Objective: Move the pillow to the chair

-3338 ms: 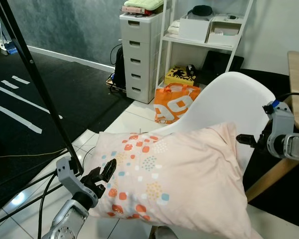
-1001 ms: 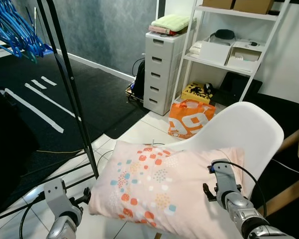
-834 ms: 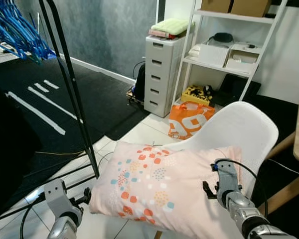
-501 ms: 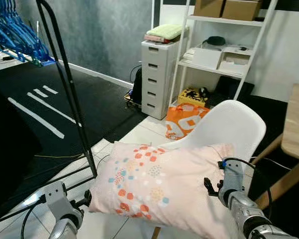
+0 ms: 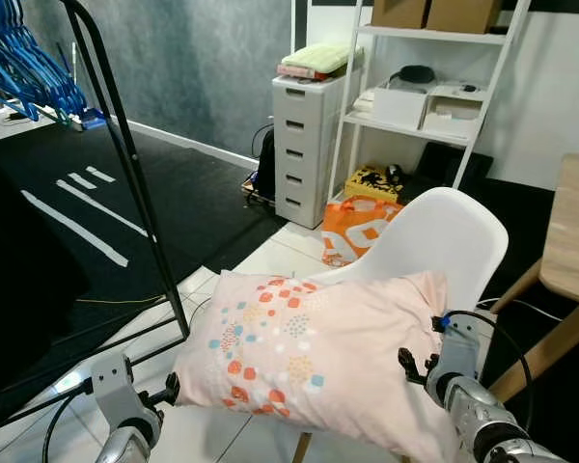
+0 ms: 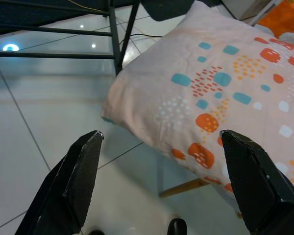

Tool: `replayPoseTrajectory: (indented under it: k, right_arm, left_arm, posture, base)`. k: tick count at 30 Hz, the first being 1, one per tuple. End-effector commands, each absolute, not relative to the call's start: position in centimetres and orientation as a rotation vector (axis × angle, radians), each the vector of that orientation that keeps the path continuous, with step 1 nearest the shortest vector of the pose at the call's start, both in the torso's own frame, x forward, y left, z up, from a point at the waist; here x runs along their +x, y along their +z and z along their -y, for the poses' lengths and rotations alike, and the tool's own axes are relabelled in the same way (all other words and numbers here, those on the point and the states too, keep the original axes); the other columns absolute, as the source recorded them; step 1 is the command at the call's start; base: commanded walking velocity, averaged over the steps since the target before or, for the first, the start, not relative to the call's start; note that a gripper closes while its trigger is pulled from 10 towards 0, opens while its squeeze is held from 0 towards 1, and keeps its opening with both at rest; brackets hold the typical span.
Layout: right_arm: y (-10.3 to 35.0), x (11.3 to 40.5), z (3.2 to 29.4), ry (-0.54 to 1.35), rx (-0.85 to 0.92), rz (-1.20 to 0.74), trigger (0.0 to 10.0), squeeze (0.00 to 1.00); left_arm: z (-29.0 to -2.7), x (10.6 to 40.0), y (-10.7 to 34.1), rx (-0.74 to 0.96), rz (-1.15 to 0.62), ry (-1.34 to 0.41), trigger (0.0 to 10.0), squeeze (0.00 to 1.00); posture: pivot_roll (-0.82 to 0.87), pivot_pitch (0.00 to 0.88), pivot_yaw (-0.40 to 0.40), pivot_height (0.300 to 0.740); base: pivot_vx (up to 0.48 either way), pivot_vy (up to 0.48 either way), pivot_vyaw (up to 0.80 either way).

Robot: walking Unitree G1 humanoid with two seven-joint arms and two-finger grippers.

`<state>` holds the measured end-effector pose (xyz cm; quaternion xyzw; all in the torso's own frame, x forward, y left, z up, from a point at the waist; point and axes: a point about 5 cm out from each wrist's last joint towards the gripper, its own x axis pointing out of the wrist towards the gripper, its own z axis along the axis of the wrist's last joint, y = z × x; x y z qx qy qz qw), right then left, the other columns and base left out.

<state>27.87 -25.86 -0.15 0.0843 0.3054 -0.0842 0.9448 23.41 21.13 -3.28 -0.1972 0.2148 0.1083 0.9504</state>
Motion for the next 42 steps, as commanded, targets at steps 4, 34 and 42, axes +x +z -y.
replayPoseTrajectory:
  k: [4, 34, 42]
  right_arm:
    - [-0.8, 27.4, 25.5, -0.181, 0.207, -0.653, 10.0, 0.00]
    - [-0.9, 26.8, 26.4, -0.198, 0.214, -0.667, 10.0, 0.00]
    - [-0.9, 26.8, 26.5, -0.200, 0.217, -0.667, 10.0, 0.00]
  left_arm:
    - [-21.6, 23.1, -3.5, -0.388, -0.445, 0.222, 10.0, 0.00]
    - [-20.9, 22.2, -4.0, -0.420, -0.423, 0.224, 10.0, 0.00]
    - [-20.9, 22.2, -4.0, -0.423, -0.422, 0.222, 10.0, 0.00]
  posture:
    - [-0.14, 0.000, -0.021, 0.740]
    - [-0.12, 0.000, -0.055, 0.740]
    - [-0.12, 0.000, -0.057, 0.740]
  base:
    - [-0.350, 0.000, 0.00]
    - [-0.472, 0.000, 0.00]
    - [-0.480, 0.000, 0.00]
